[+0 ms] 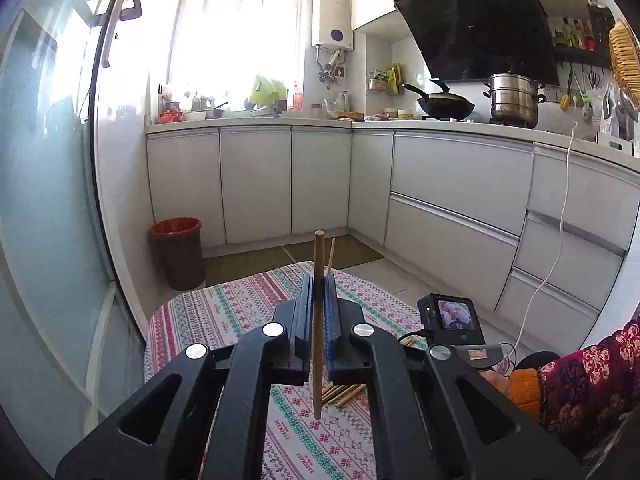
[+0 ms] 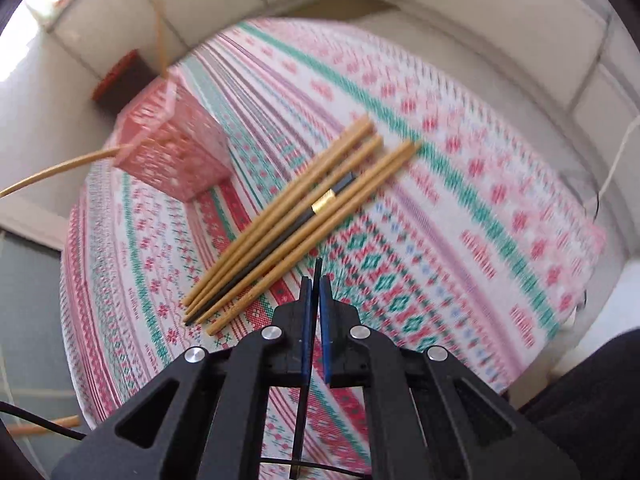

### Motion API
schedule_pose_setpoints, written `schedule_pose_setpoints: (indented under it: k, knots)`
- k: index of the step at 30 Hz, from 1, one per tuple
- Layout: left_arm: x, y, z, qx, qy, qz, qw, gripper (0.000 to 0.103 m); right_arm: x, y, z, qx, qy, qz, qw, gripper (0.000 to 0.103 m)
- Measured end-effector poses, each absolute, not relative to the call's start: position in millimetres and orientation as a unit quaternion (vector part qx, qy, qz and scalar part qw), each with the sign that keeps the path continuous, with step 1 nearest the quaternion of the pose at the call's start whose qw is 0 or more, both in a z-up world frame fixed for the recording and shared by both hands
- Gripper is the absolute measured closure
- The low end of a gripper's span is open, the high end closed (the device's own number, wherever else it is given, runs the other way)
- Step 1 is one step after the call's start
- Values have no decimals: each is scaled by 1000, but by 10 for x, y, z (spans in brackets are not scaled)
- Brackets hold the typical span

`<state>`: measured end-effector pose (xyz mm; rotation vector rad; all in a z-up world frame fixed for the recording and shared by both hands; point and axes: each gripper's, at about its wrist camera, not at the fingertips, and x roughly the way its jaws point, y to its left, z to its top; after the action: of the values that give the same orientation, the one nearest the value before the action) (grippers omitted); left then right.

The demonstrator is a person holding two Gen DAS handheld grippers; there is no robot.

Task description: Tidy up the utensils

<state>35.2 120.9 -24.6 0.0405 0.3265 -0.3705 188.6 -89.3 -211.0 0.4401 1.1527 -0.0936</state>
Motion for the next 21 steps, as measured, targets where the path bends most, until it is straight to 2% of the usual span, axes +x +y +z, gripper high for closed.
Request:
schedule_pose_setpoints:
  k: [8,11,17,21]
  knots:
    - [461,1092,-183,-23,166,-193,967,99,1467,-1266,-1304,143,431,31,890,100]
    - [499,1057,-155,-41,163,-199,965,99,1361,-1370,-1101,140,409,49,900,103]
    - [673,949,-45,-63,167,-191,965,99,1234,-1509,-539,132,331,68,932,103]
    - [789,858,37,-58,168,-191,965,99,1311,-1655,-260,146,312,79,936,103]
